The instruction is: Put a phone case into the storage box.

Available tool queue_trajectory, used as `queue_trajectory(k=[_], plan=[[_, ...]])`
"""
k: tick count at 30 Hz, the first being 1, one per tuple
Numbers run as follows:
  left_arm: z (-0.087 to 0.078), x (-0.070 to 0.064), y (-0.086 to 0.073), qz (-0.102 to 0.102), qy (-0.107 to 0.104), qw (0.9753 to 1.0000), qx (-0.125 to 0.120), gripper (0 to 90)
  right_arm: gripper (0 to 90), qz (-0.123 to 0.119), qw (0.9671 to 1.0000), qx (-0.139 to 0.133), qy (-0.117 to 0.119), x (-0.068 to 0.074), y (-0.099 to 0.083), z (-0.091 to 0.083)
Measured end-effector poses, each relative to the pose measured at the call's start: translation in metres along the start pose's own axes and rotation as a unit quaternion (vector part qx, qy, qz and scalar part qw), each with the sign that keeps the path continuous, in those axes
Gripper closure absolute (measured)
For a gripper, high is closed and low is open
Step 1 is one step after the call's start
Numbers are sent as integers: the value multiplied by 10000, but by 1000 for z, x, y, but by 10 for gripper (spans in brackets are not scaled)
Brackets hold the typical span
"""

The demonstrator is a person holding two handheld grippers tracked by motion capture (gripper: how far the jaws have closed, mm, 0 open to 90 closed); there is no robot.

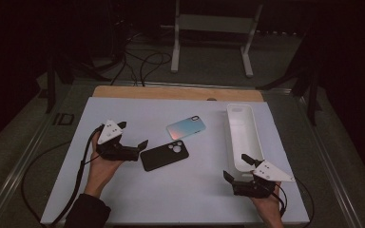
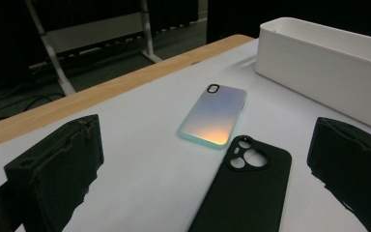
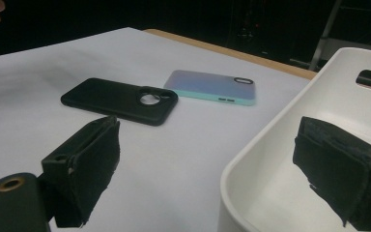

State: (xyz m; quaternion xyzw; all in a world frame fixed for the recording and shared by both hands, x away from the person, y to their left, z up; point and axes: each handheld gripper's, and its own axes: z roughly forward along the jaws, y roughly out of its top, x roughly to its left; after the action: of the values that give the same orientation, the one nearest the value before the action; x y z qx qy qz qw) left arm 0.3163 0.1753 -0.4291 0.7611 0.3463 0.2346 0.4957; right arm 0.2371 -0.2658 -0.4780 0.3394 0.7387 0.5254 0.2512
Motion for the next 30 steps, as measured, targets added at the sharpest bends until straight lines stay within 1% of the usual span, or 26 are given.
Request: queue_trajectory(k=[1, 3, 4, 5, 7, 9, 10, 11, 13, 14, 19, 20, 21, 22, 25, 30], plan=[[3, 0, 2, 20, -10, 10000, 22, 0, 96, 6, 10000, 4, 4, 0, 0, 0], [3, 0, 2, 20, -10, 10000, 22, 0, 96, 13, 10000, 2, 15, 0, 0, 0], [13, -1, 8, 48, -48, 10000, 57, 0, 96, 13, 10000, 2, 15, 0, 0, 0], [13, -1, 8, 48, -48, 10000, 57, 0, 96, 9, 10000, 2, 18, 1, 0, 1], [20, -3, 13, 128, -63, 9999, 97, 0, 96, 6, 10000, 3, 22, 0, 0, 1], [22, -4, 14, 152, -67, 9998, 107, 0, 96, -1, 10000, 3, 30, 0, 0, 0], [29, -6, 18, 206, -77, 9996, 159, 0, 96, 0, 10000, 1, 27, 0, 0, 0], [32, -6, 20, 239, -76, 9995, 169, 0, 96, 9, 10000, -3, 26, 1, 0, 0], [32, -6, 20, 239, -76, 9995, 169, 0, 96, 7, 10000, -5, 27, 1, 0, 0], [39, -8, 25, 295, -102, 9993, 200, 0, 96, 7, 10000, -5, 27, 1, 0, 0], [54, -11, 29, 285, -214, 9991, 212, 0, 96, 7, 10000, -19, 27, 0, 0, 0], [54, -11, 29, 285, -214, 9991, 212, 0, 96, 7, 10000, -19, 27, 0, 0, 0], [59, -11, 29, 259, -239, 9991, 232, 0, 96, 14, 10000, -16, 20, 0, 0, -1], [59, -11, 29, 259, -239, 9991, 232, 0, 96, 14, 10000, -16, 20, 0, 0, -1], [68, -9, 29, 223, -267, 9991, 255, 0, 96, 10, 10000, -4, 24, 0, 0, 0], [76, -5, 30, 207, -277, 9990, 289, 0, 96, 6, 10000, 4, 38, 0, 0, 0]])
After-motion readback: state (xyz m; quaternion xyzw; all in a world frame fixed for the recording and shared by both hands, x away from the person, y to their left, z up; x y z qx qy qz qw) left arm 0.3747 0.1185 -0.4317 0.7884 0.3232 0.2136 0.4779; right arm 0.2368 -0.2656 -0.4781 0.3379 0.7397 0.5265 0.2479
